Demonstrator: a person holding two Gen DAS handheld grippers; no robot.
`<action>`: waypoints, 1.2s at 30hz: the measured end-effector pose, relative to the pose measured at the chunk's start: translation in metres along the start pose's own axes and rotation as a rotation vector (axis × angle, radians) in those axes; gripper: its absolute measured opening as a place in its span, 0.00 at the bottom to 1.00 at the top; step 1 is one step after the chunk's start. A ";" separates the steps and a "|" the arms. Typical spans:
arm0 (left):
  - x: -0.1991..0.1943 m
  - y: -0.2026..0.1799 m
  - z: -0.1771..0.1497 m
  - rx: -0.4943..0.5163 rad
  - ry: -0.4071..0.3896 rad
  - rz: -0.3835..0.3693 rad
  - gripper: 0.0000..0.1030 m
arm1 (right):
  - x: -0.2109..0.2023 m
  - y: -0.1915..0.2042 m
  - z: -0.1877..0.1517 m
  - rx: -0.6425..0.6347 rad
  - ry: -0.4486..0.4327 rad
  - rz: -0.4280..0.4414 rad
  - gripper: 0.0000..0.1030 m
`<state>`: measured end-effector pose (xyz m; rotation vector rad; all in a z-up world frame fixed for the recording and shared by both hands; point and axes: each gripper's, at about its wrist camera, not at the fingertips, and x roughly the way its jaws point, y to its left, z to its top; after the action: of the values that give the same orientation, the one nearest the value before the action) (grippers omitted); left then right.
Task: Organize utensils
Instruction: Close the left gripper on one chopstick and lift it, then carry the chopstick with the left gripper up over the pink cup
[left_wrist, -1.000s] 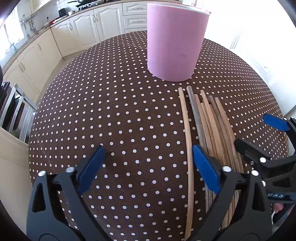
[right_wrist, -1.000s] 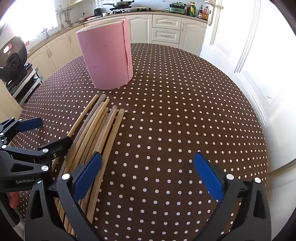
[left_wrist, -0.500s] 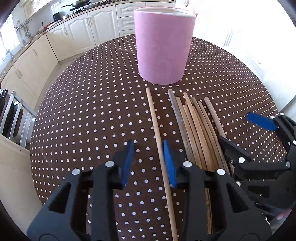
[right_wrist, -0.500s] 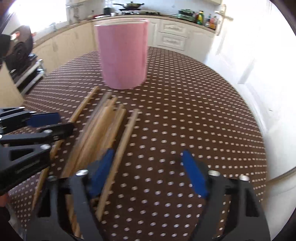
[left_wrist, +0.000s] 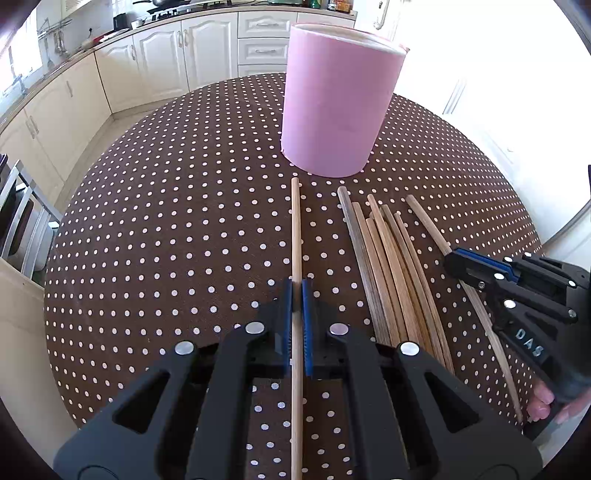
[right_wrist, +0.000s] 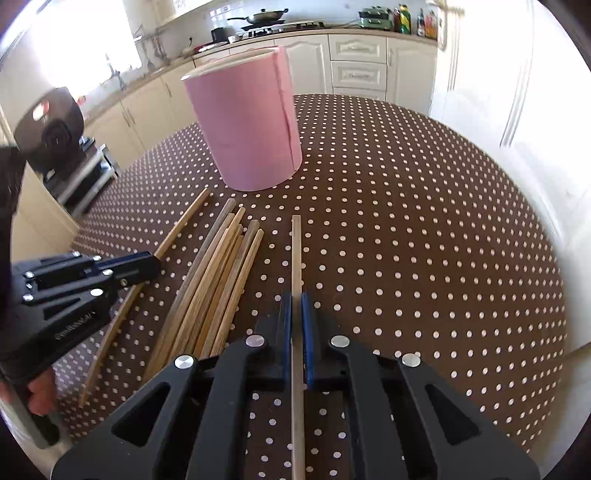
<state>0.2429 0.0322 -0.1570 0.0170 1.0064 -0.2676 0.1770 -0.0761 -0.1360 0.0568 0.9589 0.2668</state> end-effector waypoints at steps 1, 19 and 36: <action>-0.001 0.001 -0.001 -0.008 -0.001 -0.002 0.05 | -0.002 -0.002 0.000 0.007 -0.004 -0.002 0.04; -0.033 0.043 -0.002 -0.103 -0.063 -0.003 0.05 | -0.044 -0.030 -0.003 0.075 -0.105 0.019 0.04; -0.108 0.041 -0.006 -0.130 -0.216 0.008 0.05 | -0.091 -0.035 0.006 0.097 -0.252 0.071 0.04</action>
<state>0.1930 0.0957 -0.0745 -0.1233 0.8071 -0.1918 0.1398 -0.1326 -0.0654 0.2089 0.7192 0.2720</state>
